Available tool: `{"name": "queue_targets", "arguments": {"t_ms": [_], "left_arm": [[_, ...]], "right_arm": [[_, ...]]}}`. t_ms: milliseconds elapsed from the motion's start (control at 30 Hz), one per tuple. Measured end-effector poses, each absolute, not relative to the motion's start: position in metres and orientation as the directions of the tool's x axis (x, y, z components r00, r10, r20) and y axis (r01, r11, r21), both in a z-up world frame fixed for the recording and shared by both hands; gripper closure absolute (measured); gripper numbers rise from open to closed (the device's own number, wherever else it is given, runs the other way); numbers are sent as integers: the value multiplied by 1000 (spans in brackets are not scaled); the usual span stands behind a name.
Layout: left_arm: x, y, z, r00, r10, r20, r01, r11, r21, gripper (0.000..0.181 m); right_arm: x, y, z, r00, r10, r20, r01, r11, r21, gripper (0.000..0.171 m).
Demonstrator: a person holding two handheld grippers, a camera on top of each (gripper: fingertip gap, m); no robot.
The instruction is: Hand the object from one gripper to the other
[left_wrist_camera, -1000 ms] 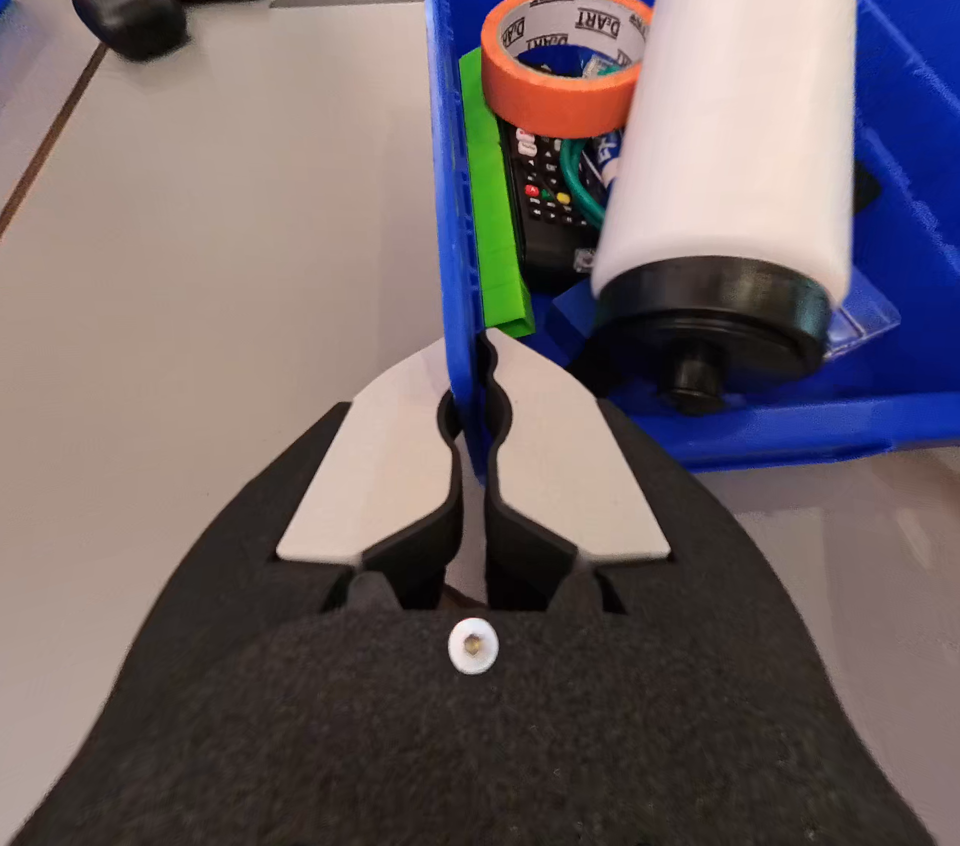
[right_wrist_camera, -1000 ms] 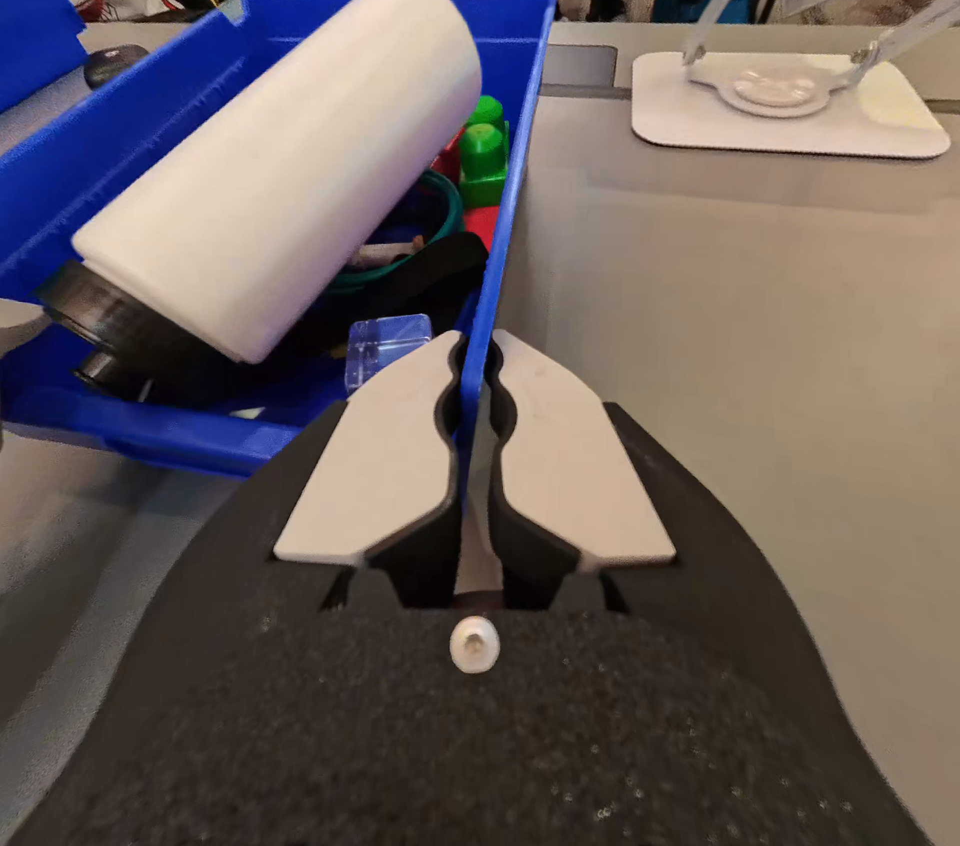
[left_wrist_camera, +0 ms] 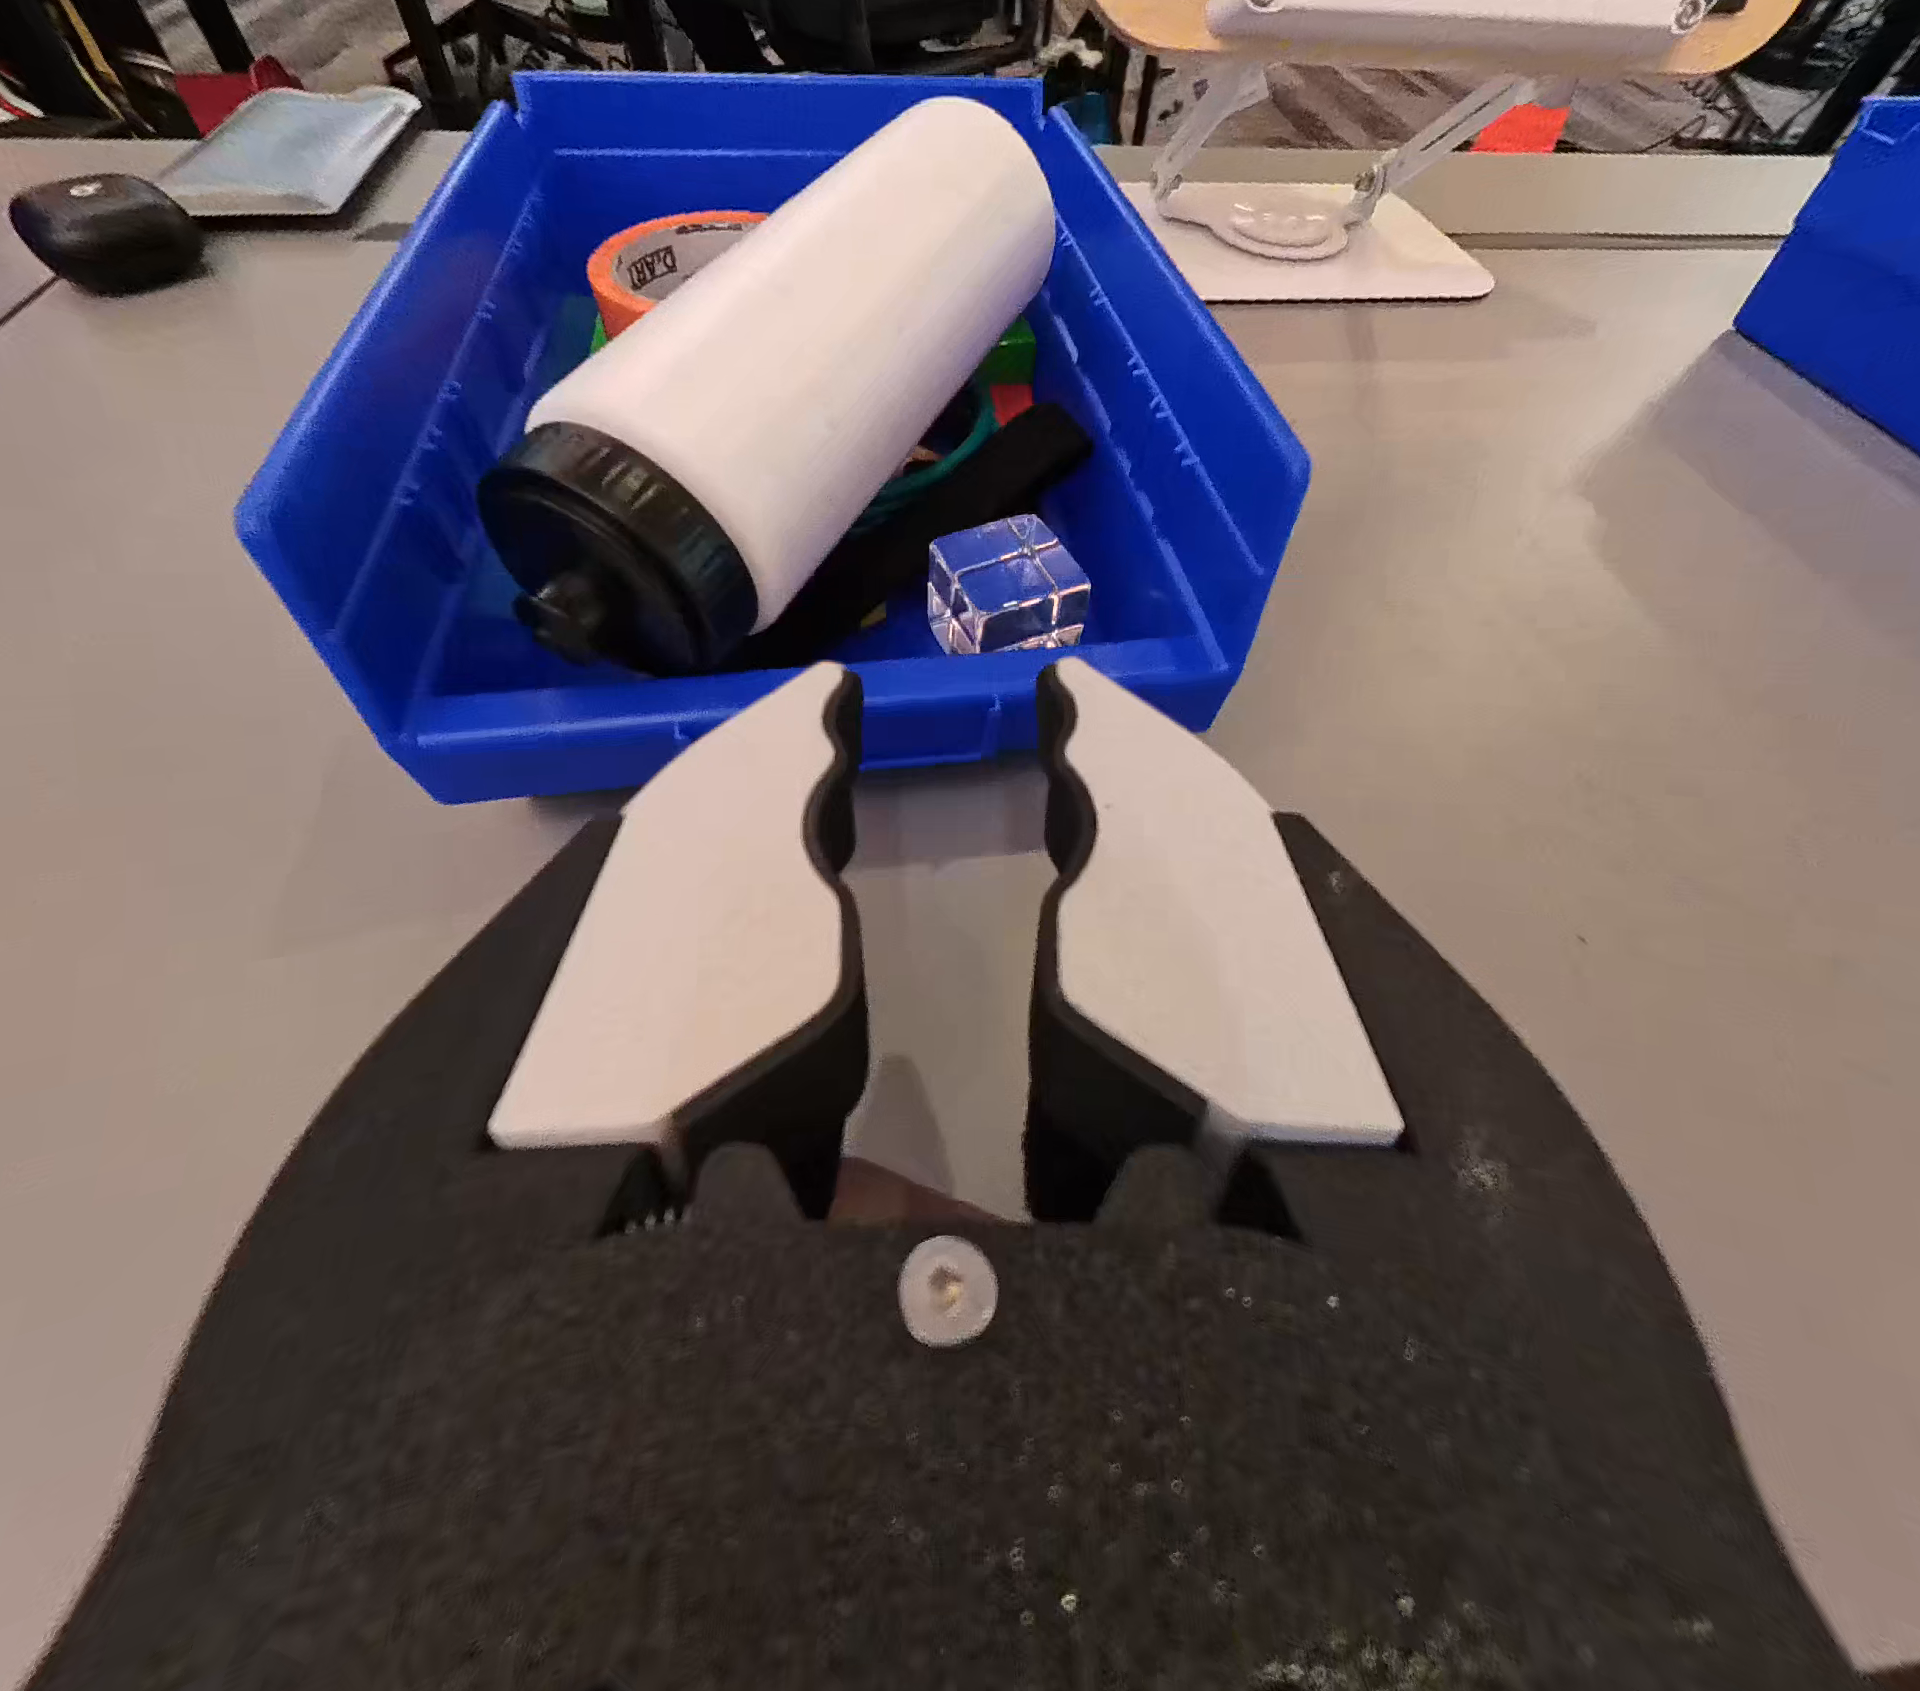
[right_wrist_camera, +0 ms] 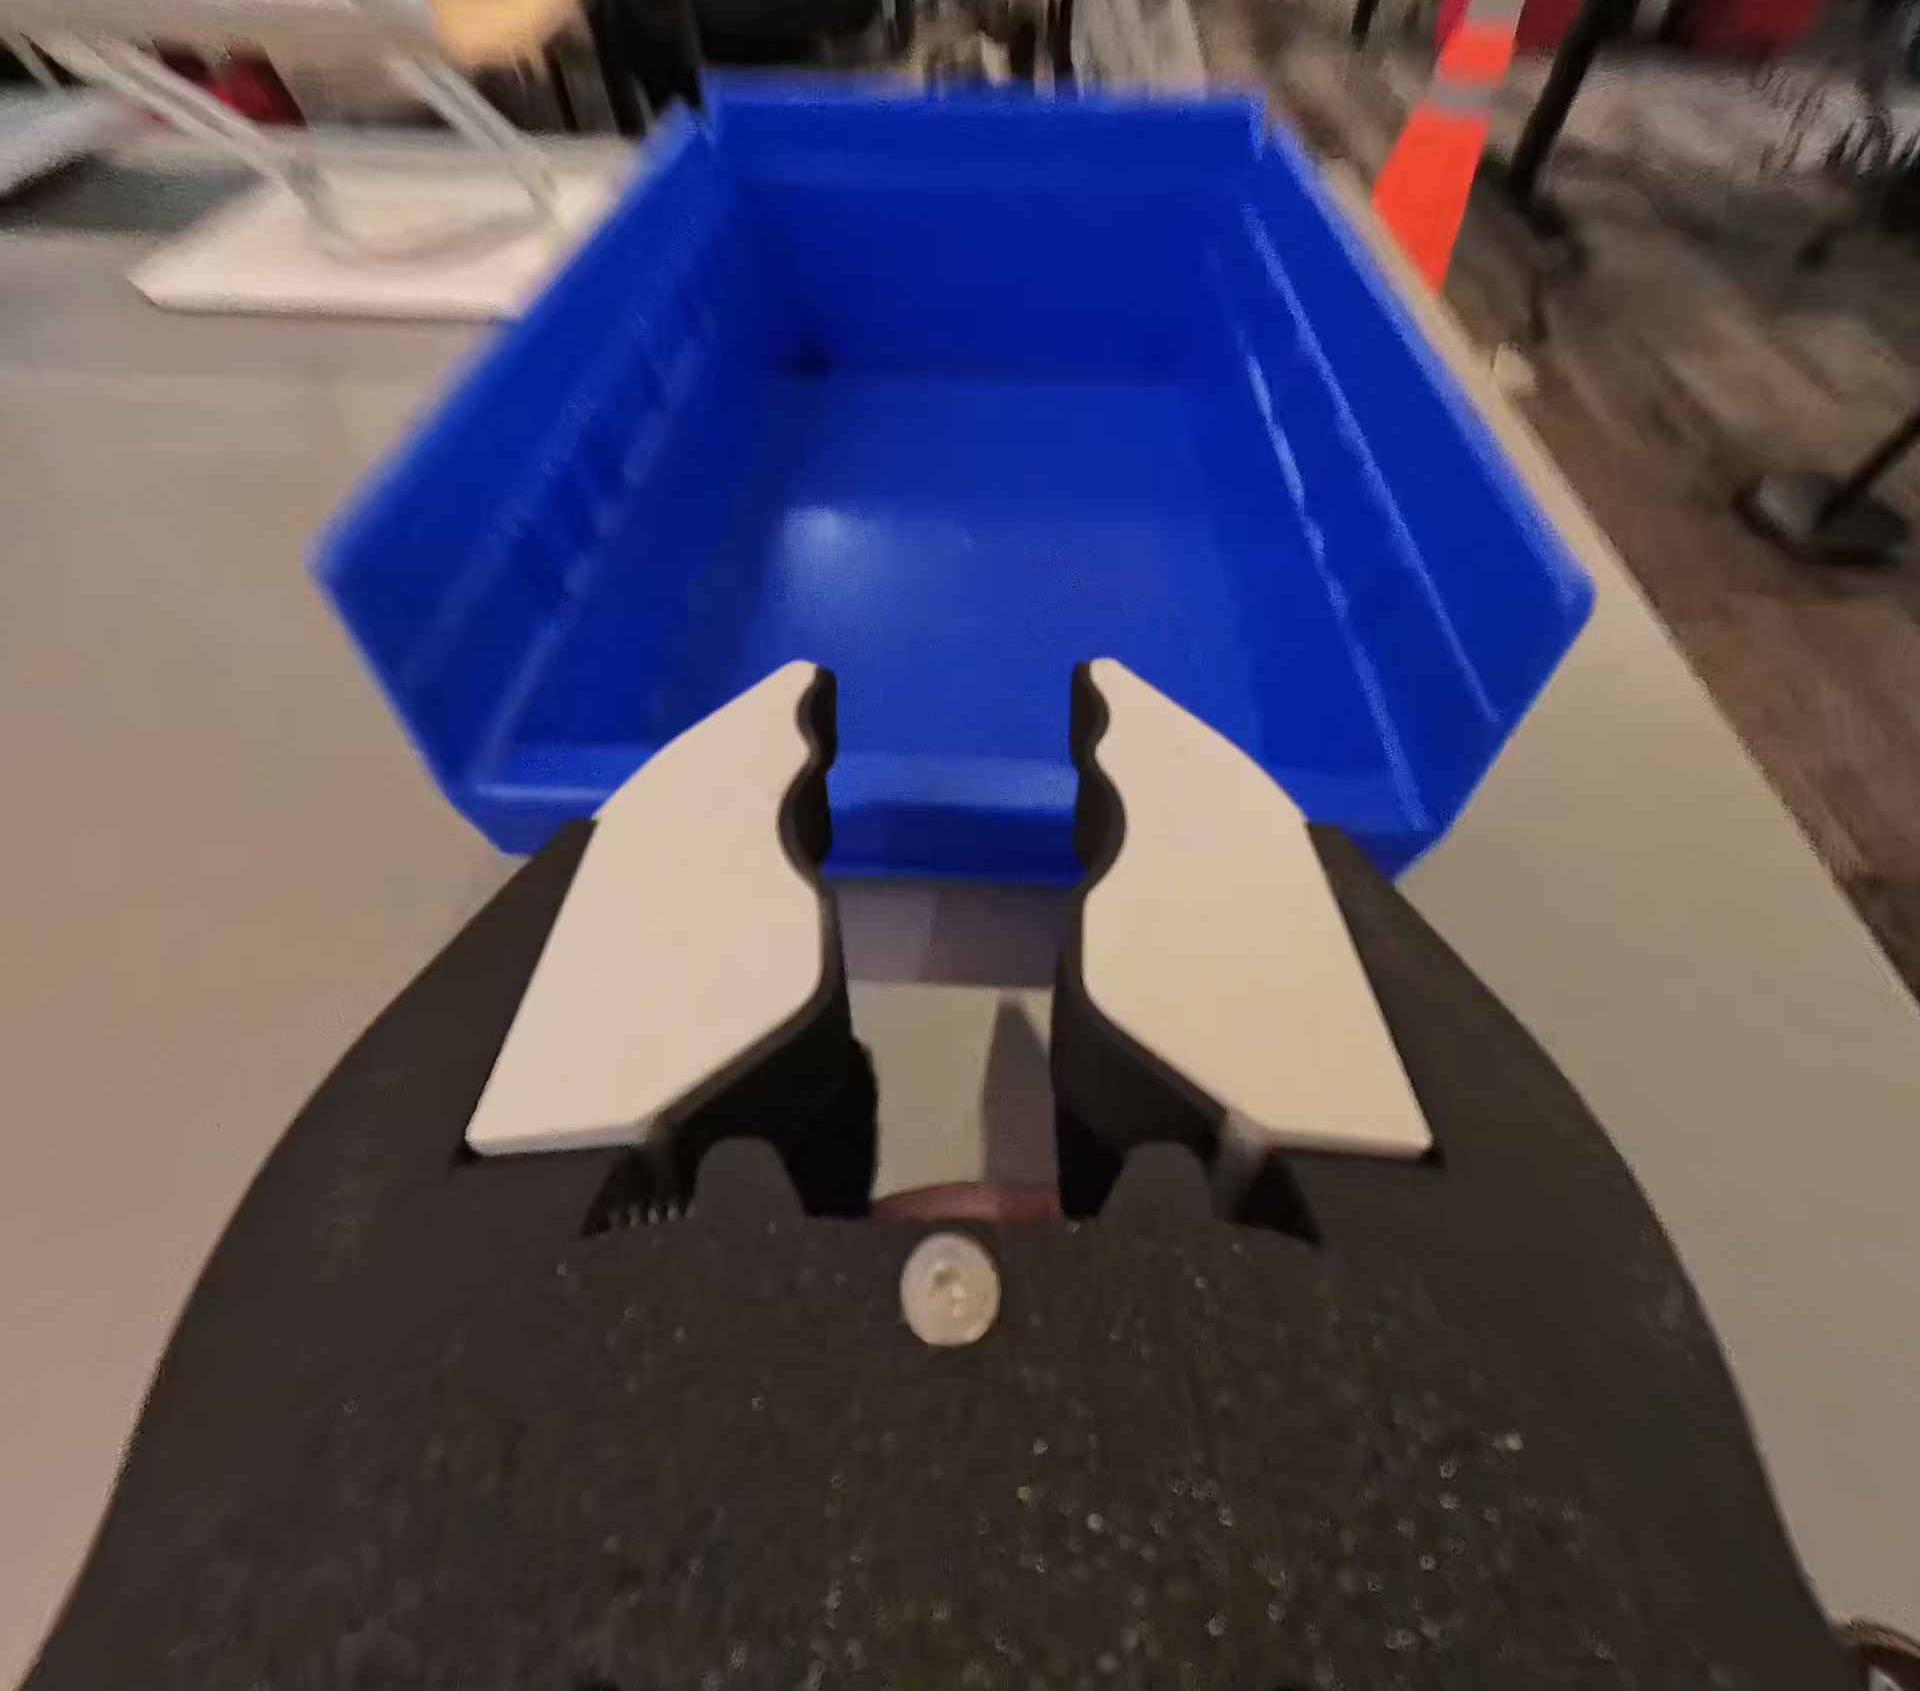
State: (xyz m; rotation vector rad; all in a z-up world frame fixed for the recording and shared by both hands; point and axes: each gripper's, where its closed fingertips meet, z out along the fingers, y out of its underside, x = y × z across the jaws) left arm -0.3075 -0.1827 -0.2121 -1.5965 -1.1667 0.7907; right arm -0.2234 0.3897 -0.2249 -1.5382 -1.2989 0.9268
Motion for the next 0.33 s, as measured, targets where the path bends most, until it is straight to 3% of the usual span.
{"name": "queue_targets", "arguments": {"t_ms": [67,167,333], "left_arm": [[-310,-181,-217,340,940,37,330,-83,-940,149],[-312,-182,-226,342,939,29,363,-104,-926,148],[-314,-182,-229,332,943,7,369,-123,-921,148]], "right_arm": [[-227,400,-235,194,980,-47,389,-121,-913,123],[-233,394,-219,171,981,-94,306,-143,-941,129],[-236,383,-238,135,987,-86,392,-133,-910,132]]}}
